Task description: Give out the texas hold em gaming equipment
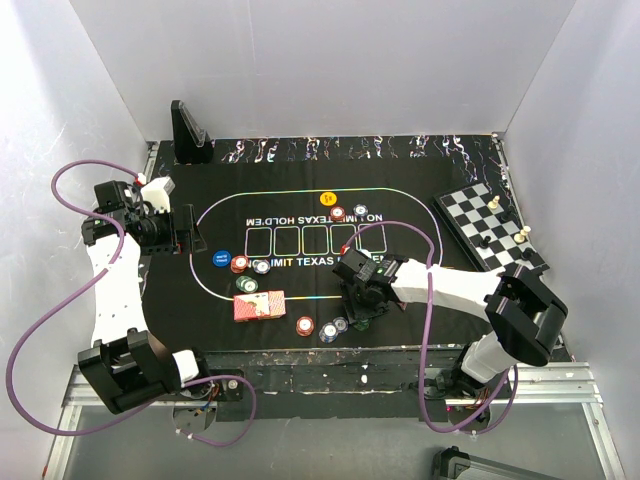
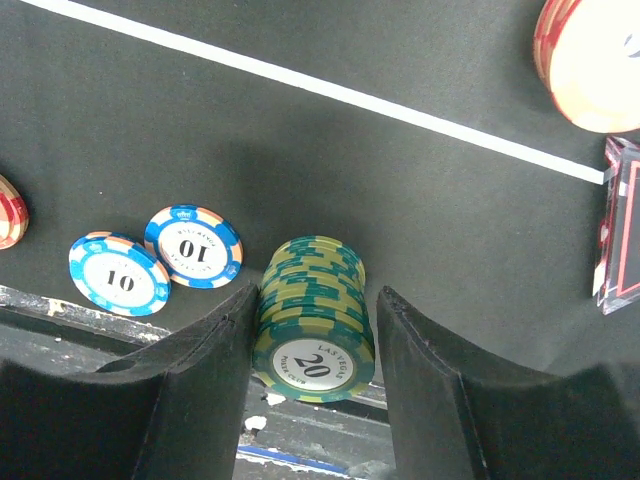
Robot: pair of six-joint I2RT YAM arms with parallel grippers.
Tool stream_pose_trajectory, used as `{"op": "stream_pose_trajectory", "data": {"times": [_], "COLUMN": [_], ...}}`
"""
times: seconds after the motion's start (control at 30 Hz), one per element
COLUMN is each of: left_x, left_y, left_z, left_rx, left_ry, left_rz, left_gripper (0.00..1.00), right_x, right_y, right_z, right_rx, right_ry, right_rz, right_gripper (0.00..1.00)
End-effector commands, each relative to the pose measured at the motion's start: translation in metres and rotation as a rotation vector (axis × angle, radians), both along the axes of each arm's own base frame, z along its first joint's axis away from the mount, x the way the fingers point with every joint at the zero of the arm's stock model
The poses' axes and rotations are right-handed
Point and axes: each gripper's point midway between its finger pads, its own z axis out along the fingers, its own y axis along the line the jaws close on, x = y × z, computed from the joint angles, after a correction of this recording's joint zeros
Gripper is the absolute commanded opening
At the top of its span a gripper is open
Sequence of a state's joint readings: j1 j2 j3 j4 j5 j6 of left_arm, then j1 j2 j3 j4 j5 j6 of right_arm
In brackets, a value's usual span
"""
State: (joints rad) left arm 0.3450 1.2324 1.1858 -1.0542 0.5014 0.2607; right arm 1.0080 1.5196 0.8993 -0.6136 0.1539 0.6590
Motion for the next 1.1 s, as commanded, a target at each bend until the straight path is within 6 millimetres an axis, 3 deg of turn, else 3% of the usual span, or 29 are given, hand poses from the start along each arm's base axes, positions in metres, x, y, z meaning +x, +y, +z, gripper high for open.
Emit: {"op": "stream_pose_trajectory", "data": {"times": [0.0,0.17,0.3,0.63,0.77,0.9,1.07], "left_x": [0.000,0.000,-0.001,-0.001,-0.001,0.001,0.004], "left_y": [0.001,0.000,0.000,0.001,0.001,0.001,0.001], "left_z": [0.007,0.006,0.005,0.002,0.002,0.001,-0.001], "left_rx": [0.010,0.007,0.006,0.008,0.011,0.009,-0.003], "left_ry": [-0.034,-0.036,-0.033,-0.031,-0.032,-0.032,-0.022], "left_rz": [-0.003,-0.003,-0.003,-0.002,-0.005,-0.005,-0.009], "left_gripper": [1.00,1.00,1.00,1.00,1.00,1.00,1.00], "right_x": [0.004,0.004,0.004,0.013,0.051,0.116,0.200], "right_y": [0.006,0.006,0.007,0.011,0.006,-0.005,-0.015], "right_z": [0.016,0.021,0.025,0.049,0.078,0.110,0.124], "right_rx": [0.041,0.043,0.050,0.065,0.067,0.104,0.097], "right_ry": [-0.018,-0.020,-0.019,-0.040,-0.093,-0.167,-0.224], "right_rz": [-0.015,-0.012,-0.012,-0.005,-0.051,-0.139,-0.226], "right_gripper": [0.58,0.54,0.40,0.24,0.17,0.15,0.14]}}
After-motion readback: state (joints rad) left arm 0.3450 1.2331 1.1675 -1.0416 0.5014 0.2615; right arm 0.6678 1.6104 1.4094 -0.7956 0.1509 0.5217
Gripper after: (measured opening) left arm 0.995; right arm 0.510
